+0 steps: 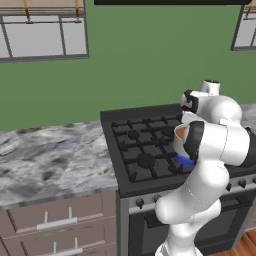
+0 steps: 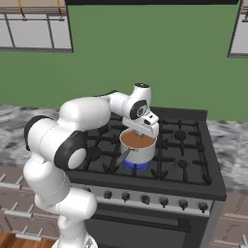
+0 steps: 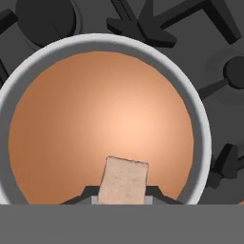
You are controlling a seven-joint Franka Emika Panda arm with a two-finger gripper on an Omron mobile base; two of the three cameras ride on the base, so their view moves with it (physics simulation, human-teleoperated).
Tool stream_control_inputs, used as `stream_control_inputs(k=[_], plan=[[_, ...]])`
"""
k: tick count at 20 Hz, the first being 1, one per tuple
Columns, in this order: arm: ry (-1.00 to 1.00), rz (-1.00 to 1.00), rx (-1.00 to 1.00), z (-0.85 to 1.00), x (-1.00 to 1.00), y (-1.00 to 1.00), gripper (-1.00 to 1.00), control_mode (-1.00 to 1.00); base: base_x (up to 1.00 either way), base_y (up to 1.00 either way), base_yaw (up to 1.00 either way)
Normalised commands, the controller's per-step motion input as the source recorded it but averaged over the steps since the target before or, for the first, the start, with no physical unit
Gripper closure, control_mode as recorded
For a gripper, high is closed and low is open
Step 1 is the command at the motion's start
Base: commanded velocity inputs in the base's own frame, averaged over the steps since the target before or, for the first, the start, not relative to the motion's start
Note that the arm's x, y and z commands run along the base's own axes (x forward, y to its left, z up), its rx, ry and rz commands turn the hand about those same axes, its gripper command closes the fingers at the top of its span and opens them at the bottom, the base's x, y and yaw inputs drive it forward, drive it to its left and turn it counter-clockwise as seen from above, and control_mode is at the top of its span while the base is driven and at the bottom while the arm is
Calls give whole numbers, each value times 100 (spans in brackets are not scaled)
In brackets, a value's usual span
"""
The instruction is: Pick up the sugar cube(s) and place them in the saucepan with hot chocolate.
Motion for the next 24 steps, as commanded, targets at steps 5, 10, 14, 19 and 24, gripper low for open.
stream_control_inputs(k=[5, 10, 14, 19, 24], plan=[[0, 0, 0, 0, 0, 0, -100, -100, 0, 0, 0], [0, 0, 0, 1, 0, 0, -100, -100, 0, 0, 0], [0, 0, -1, 3, 0, 1, -100, -100, 0, 0, 0], [0, 0, -7, 3, 0, 36, -100, -100, 0, 0, 0], [-2, 1, -16, 29, -2, 57, -100, -100, 0, 0, 0]])
